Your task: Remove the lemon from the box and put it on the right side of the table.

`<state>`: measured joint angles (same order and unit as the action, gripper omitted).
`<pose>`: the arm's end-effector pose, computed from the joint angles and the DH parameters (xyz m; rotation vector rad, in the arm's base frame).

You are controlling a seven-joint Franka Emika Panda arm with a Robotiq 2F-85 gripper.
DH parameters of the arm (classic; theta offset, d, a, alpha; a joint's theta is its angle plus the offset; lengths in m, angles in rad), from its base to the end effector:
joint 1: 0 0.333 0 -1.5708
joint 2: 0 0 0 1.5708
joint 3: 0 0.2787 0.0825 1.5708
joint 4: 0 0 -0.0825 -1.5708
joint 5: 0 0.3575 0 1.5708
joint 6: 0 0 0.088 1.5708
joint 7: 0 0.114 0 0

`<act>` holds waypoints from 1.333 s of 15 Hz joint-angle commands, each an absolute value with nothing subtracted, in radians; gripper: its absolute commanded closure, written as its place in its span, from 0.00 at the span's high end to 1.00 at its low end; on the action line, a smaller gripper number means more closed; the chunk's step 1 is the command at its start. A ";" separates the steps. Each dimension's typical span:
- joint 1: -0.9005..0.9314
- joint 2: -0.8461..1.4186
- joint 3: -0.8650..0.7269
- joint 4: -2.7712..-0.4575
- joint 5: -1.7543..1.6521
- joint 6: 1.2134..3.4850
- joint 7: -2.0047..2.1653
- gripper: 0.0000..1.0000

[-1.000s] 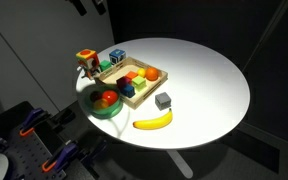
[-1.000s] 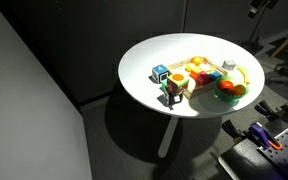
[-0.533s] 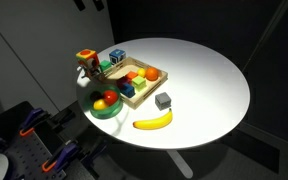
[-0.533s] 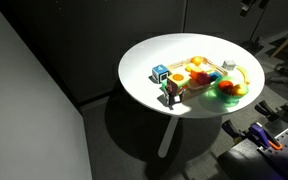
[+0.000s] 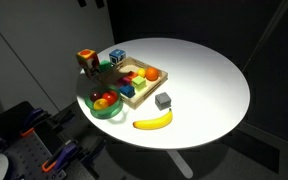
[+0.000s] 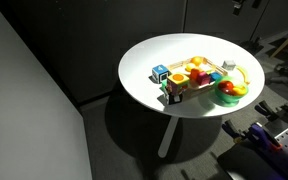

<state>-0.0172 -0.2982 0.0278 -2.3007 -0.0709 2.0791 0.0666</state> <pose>0.4527 0.0011 0.4422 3.0705 -0.0380 0.1214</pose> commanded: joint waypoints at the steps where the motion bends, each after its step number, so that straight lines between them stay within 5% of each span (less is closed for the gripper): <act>1: -0.014 -0.199 0.026 -2.184 -0.060 1.985 0.083 1.00; 20: -0.017 0.117 -0.010 -1.951 -0.002 1.996 -0.005 1.00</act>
